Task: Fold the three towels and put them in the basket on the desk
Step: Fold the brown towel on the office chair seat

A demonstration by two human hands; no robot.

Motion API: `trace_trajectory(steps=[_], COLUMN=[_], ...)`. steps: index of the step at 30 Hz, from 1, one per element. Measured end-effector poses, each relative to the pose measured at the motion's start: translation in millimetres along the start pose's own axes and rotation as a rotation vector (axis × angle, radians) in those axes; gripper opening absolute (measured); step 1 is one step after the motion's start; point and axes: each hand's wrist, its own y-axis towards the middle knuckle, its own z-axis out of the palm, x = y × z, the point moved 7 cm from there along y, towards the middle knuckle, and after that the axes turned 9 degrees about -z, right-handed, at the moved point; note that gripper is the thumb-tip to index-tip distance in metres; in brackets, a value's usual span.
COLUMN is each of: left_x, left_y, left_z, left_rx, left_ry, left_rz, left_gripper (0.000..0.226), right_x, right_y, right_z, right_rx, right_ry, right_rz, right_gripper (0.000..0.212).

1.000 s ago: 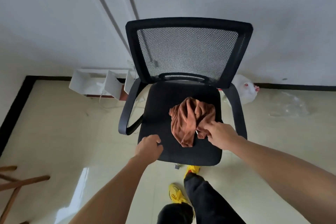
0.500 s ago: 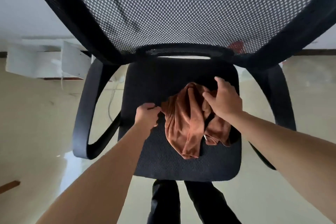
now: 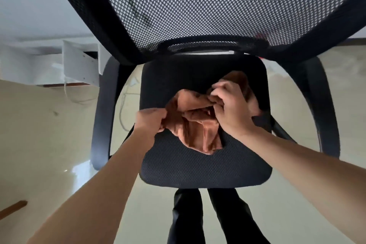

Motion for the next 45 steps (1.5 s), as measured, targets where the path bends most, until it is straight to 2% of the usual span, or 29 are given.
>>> trace_trajectory(steps=[2, 4, 6, 10, 12, 14, 16, 18, 19, 21, 23, 24, 25, 27, 28, 31, 33, 35, 37, 38, 40, 42, 44, 45], left_x=[3.4, 14.9, 35.3, 79.1, 97.1, 92.8, 61.6, 24.4, 11.3, -6.8, -9.3, -8.2, -6.1, 2.4, 7.7, 23.1, 38.1, 60.4, 89.2, 101.7, 111.5, 102.2, 83.8, 70.4], left_y=[-14.3, -23.5, -22.0, -9.5, -3.3, -5.2, -13.8, -13.9, -5.3, 18.4, 35.9, 40.8, 42.0, 37.5, 32.6, 18.0, 11.4, 4.8, 0.3, -1.6, -5.4, -6.8, -8.8, -11.5], left_z=[-20.6, -27.7, -23.1, 7.3, 23.9, 34.9, 39.2, 46.6, 50.2, 65.3, 84.9, 92.8, 102.0, 115.0, 115.4, 91.9, 65.4, 50.2, 49.3, 51.0, 56.2, 60.5, 70.8, 77.2], left_rx=[-0.078, -0.104, -0.087, -0.055, 0.026, 0.022, -0.109, -0.203, -0.195, -0.094, -0.014, 0.008, 0.047, 0.093, 0.080, -0.026, -0.116, -0.107, 0.001, 0.049, 0.076, 0.087, 0.145, 0.164], left_ry=[0.165, 0.324, 0.460, 0.923, 1.055, 1.106, 1.025, 0.789, 0.657, 0.397, 0.226, 0.215, 0.226, 0.298, 0.349, 0.462, 0.556, 0.764, 1.009, 1.095, 1.244, 1.275, 1.183, 1.097], left_rz=[0.120, 0.210, 0.245, 0.311, 0.275, 0.275, 0.365, 0.433, 0.402, 0.260, 0.125, 0.102, 0.101, 0.109, 0.117, 0.147, 0.160, 0.169, 0.110, 0.074, 0.063, 0.101, 0.172, 0.235], left_gripper=[0.018, 0.018, 0.018, 0.012, 0.026, 0.033, 0.022, 0.019, 0.022, 0.039, 0.056, 0.055, 0.044, 0.016, 0.014, 0.024, 0.022, 0.021, 0.057, 0.061, 0.050, 0.057, 0.079, 0.079], right_x=[11.9, 12.4, -1.2, -45.6, -62.5, -77.1, -83.1, -105.8, -119.5, -142.7, -155.0, -153.8, -148.5, -130.4, -124.2, -116.6, -119.6, -118.9, -113.7, -110.7, -106.7, -107.6, -113.1, -116.4], right_y=[-7.0, -22.8, -45.8, -97.4, -115.6, -125.5, -117.7, -104.8, -98.4, -87.8, -77.9, -70.5, -62.8, -53.1, -50.9, -48.5, -46.5, -43.0, -41.9, -43.8, -52.0, -58.0, -60.8, -62.6], right_z=[-7.6, -11.4, -3.0, 26.7, 33.9, 32.3, 13.5, -14.6, -22.6, -23.5, -10.0, -1.5, 6.5, 12.5, 11.3, -18.9, -40.8, -49.8, -38.4, -29.3, -14.6, -9.3, -10.6, -13.1], right_rx=[-0.008, 0.020, 0.125, 0.396, 0.487, 0.535, 0.360, 0.062, -0.041, -0.147, -0.191, -0.162, -0.102, -0.026, -0.044, -0.202, -0.369, -0.448, -0.384, -0.325, -0.216, -0.083, 0.060, 0.096], right_ry=[-0.016, -0.063, -0.134, -0.212, -0.197, -0.141, -0.068, 0.018, 0.062, 0.207, 0.405, 0.490, 0.557, 0.593, 0.588, 0.390, 0.427, 0.527, 0.651, 0.709, 0.776, 0.751, 0.656, 0.624], right_rz=[-0.096, -0.111, -0.063, 0.055, 0.137, 0.226, 0.328, 0.556, 0.696, 0.979, 1.157, 1.170, 1.153, 1.075, 1.011, 0.812, 0.792, 0.845, 0.937, 0.985, 1.045, 0.996, 0.924, 0.925], right_gripper=[0.019, 0.017, 0.022, 0.027, 0.028, 0.030, 0.025, 0.016, 0.016, 0.039, 0.054, 0.047, 0.037, 0.024, 0.018, 0.013, 0.018, 0.021, 0.021, 0.021, 0.025, 0.035, 0.048, 0.052])
